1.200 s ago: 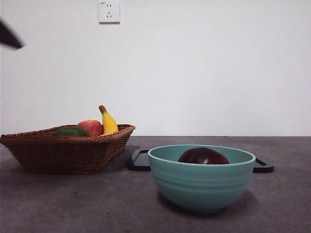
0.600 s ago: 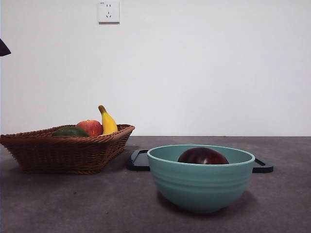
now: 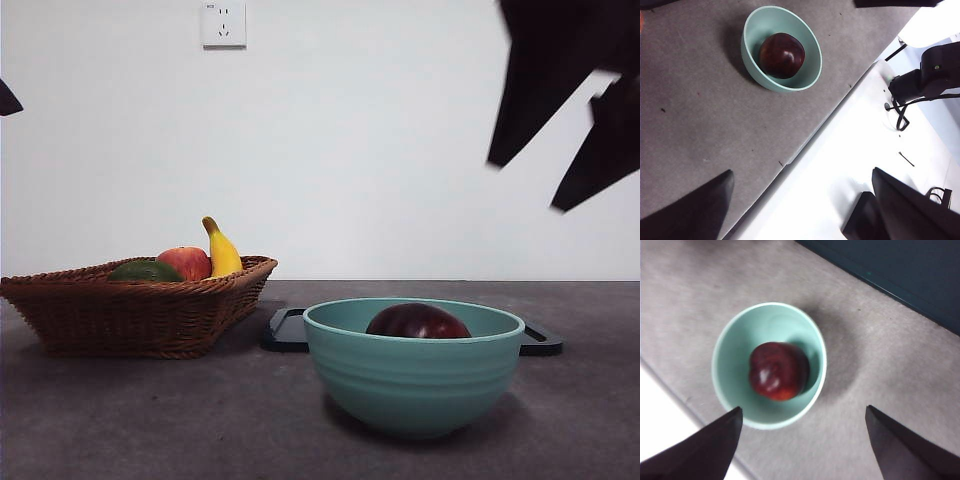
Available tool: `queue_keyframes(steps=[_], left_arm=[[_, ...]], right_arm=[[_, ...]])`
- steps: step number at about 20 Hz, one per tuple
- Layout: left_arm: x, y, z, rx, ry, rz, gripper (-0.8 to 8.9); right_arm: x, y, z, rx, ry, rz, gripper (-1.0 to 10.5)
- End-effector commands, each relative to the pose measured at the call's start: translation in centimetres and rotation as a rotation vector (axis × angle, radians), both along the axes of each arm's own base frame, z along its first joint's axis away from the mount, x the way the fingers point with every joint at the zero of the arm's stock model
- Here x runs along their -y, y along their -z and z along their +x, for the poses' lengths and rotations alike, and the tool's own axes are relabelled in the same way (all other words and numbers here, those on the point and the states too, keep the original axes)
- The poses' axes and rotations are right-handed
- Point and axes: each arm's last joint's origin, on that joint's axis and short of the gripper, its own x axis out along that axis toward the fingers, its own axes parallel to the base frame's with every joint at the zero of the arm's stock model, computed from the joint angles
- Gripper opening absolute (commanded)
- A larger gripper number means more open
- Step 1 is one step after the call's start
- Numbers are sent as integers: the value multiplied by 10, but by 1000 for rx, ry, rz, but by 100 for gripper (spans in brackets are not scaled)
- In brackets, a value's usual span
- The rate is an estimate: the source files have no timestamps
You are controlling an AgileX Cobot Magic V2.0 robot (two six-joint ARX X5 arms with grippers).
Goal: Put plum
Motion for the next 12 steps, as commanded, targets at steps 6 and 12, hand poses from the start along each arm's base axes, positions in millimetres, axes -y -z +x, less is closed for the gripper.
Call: queue_keyframes(steps=[6, 12], left_arm=[[1, -3, 2, 28, 17, -7, 432], [1, -3, 2, 29, 17, -7, 432]], right_arm=[[-31, 43, 31, -60, -24, -70, 350], [-40, 72, 48, -105, -28, -94, 257]])
